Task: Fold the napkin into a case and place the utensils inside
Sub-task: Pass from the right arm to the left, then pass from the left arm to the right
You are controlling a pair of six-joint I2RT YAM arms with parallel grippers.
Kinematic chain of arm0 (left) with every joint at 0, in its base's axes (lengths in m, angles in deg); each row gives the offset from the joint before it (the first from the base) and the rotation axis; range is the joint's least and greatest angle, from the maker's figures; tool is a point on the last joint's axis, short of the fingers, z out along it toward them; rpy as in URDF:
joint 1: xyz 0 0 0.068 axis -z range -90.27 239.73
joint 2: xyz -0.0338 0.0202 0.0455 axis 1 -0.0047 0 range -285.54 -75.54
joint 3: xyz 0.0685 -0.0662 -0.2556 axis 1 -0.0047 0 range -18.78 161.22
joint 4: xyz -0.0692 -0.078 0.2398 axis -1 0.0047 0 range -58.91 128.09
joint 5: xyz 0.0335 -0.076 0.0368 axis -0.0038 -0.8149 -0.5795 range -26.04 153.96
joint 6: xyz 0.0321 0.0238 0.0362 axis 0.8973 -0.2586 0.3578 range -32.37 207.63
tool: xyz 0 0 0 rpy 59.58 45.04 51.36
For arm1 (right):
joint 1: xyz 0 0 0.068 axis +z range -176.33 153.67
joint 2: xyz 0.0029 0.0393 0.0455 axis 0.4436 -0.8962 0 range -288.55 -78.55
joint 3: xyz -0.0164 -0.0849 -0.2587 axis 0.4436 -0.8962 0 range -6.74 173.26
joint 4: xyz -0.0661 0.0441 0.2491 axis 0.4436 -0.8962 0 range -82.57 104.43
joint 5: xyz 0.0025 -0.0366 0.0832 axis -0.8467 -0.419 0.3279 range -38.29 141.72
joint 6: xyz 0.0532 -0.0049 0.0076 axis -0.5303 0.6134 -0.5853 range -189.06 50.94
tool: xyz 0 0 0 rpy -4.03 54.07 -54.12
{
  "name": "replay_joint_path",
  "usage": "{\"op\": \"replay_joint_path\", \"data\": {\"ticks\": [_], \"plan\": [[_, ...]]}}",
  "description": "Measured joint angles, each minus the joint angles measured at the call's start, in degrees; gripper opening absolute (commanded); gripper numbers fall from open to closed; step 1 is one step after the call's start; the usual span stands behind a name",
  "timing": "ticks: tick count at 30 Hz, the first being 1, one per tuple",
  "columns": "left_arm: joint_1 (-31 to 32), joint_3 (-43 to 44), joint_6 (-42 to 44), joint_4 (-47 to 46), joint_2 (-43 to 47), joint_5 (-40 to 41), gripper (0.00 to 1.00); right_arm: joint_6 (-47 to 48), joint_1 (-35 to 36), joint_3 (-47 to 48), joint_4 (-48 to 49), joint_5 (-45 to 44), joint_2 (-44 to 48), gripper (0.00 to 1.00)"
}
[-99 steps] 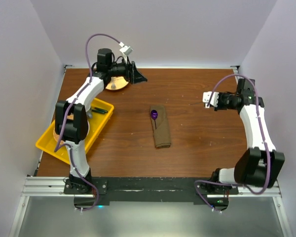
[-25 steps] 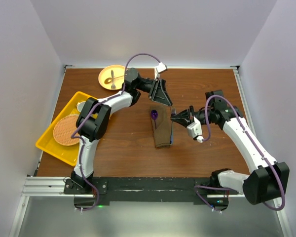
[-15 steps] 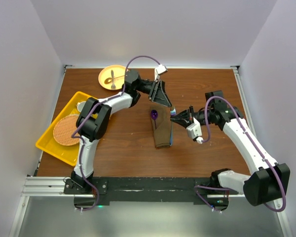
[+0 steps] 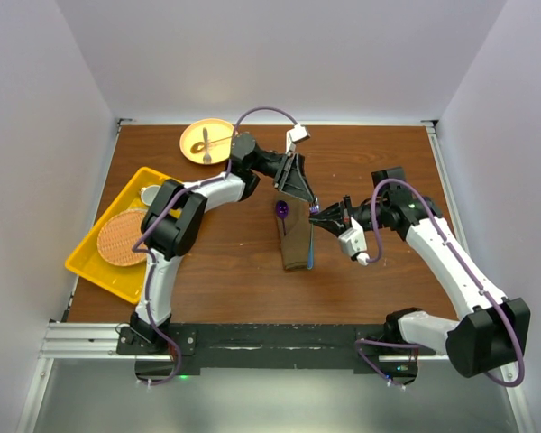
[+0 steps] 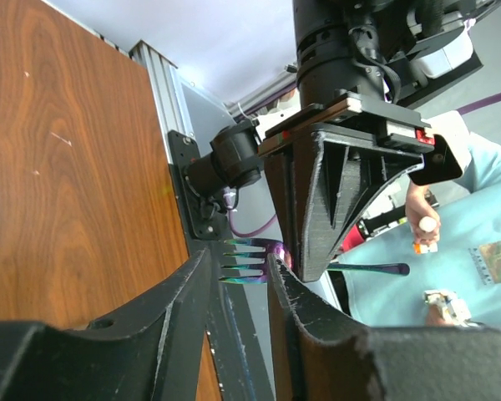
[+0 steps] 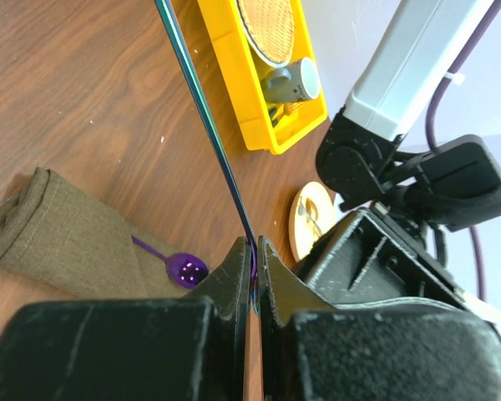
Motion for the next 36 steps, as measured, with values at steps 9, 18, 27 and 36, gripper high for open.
{"op": "replay_joint_path", "data": {"ticks": [9, 18, 27, 36], "plan": [[0.17, -0.70, -1.97, -1.53, 0.00, -0.33, 0.00, 0.02, 0.52, -1.16, 2.73, -1.57, 1.62, 0.00], [-0.57, -1.01, -8.04, -8.90, 0.00, -0.37, 0.00, 0.72, 0.83, -2.56, 3.06, -3.72, 2.23, 0.82], [-8.33, 8.68, 0.52, -0.55, -0.07, 0.96, 0.00, -0.39, 0.96, -5.62, 10.56, -7.89, 9.33, 0.98], [-16.74, 36.37, 37.77, 55.93, -0.74, 17.09, 0.00, -38.12, 1.16, 1.68, 20.06, -27.82, 5.62, 0.98]]}}
